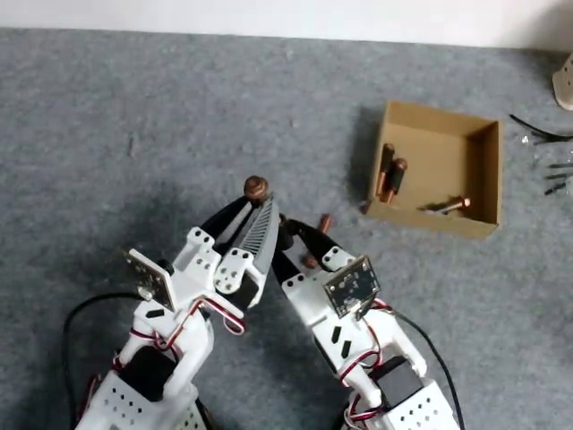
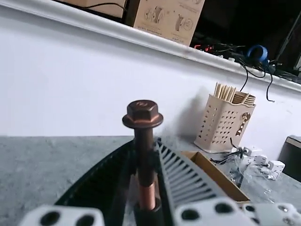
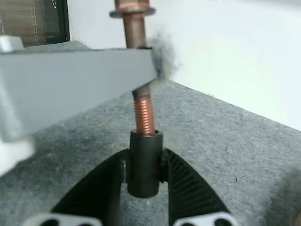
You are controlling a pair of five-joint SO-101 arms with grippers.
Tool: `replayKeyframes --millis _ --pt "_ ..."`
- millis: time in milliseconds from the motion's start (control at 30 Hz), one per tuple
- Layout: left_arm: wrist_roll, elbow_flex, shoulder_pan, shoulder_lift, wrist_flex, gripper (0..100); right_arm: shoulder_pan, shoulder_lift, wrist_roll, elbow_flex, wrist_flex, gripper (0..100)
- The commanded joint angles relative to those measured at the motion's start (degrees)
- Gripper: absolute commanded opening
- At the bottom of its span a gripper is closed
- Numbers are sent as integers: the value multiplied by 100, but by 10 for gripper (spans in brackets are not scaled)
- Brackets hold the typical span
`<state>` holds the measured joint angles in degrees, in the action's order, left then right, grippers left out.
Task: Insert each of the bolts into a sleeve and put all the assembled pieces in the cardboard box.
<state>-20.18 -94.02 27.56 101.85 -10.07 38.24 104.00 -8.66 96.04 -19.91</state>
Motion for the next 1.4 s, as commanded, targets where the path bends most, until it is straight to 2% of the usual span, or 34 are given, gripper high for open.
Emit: replayKeyframes --millis 0,100,467,567,667,833,1000,1100,1367 --pt "-18 321 110 4 -598 7 -127 92 -35 532 215 5" --pt "-18 391 110 4 -835 7 -127 92 -44 532 215 5" --pt "-18 462 66 -48 -853 7 -75 110 -79 532 110 5" --pt "-18 453 66 -48 -853 7 -66 119 -422 532 101 5" --pt "-18 453 92 -57 -853 7 -92 127 -422 532 101 5" --pt "-18 567 110 -66 -1266 7 -198 136 -422 532 119 5" --pt "0 549 101 -84 -1354 7 -207 136 -422 532 119 5" --pt "0 690 110 -479 -1310 7 -215 136 -422 532 119 5" --pt "0 1429 119 -2651 -1248 7 -224 136 -422 532 127 5"
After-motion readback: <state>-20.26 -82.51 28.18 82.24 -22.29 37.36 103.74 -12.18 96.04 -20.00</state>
